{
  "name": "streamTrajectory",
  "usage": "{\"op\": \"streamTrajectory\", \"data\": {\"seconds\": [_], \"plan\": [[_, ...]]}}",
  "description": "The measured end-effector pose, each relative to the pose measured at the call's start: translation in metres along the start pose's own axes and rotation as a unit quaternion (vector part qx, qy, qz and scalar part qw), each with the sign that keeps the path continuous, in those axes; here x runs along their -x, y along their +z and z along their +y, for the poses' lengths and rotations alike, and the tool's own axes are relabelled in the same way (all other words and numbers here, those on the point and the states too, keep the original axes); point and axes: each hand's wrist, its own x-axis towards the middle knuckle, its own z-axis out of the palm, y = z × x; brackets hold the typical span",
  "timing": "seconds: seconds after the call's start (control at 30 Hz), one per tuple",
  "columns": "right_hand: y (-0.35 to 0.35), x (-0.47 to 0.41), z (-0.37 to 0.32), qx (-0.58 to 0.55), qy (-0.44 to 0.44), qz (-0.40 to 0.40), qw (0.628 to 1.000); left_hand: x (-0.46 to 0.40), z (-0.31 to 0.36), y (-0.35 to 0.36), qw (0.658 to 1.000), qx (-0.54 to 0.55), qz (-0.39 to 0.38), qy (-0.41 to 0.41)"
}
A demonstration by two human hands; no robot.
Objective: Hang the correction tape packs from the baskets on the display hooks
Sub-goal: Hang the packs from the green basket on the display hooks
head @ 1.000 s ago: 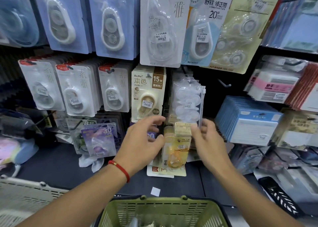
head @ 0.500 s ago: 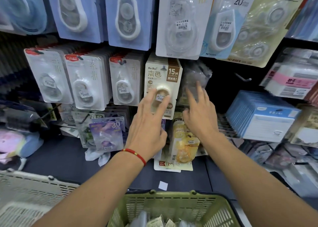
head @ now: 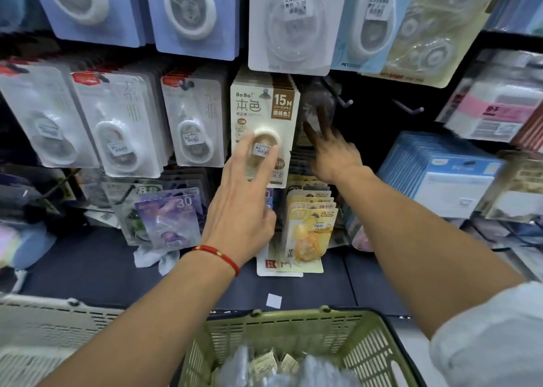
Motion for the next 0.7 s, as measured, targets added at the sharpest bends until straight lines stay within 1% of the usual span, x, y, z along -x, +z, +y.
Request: {"op": "streamTrajectory", "data": {"seconds": [0.2, 0.3, 0.37, 0.4, 0.43, 0.47, 0.5, 0.53, 0.57, 0.63, 0.67, 0.7], "plan": [[-0.002, 0.041, 0.003, -0.078, -0.035, 0.044, 0.995, 0.003, -0.003, -0.002, 1.0, -0.019, -0.014, 0.007], [0.003, 0.086, 0.023, -0.166, -0.047, 0.064, 0.983, 0.009, -0.003, -0.002, 0.999, -0.025, -0.021, -0.029], [0.008, 0.121, 0.042, -0.229, -0.029, 0.038, 0.972, 0.016, -0.001, 0.003, 0.997, -0.043, -0.049, -0.044], [0.012, 0.139, 0.05, -0.246, -0.022, 0.002, 0.969, 0.022, 0.0, 0.007, 0.994, -0.05, -0.088, -0.042], [0.017, 0.154, 0.058, -0.247, -0.022, -0.045, 0.968, 0.029, 0.002, 0.012, 0.987, -0.064, -0.144, -0.032], [0.024, 0.166, 0.063, -0.231, -0.027, -0.105, 0.967, 0.038, 0.005, 0.018, 0.972, -0.089, -0.215, -0.011], [0.033, 0.178, 0.066, -0.204, -0.036, -0.169, 0.964, 0.051, 0.008, 0.025, 0.949, -0.118, -0.292, 0.019], [0.044, 0.188, 0.067, -0.173, -0.048, -0.222, 0.959, 0.066, 0.011, 0.034, 0.917, -0.145, -0.37, 0.047], [0.057, 0.199, 0.067, -0.144, -0.057, -0.262, 0.953, 0.085, 0.014, 0.044, 0.878, -0.162, -0.445, 0.068], [0.086, 0.226, 0.064, -0.112, -0.062, -0.32, 0.939, 0.124, 0.017, 0.066, 0.789, -0.175, -0.583, 0.08], [0.103, 0.241, 0.061, -0.101, -0.065, -0.347, 0.93, 0.144, 0.017, 0.077, 0.747, -0.175, -0.637, 0.071], [0.123, 0.258, 0.058, -0.089, -0.071, -0.377, 0.919, 0.164, 0.017, 0.088, 0.719, -0.171, -0.672, 0.053]]}}
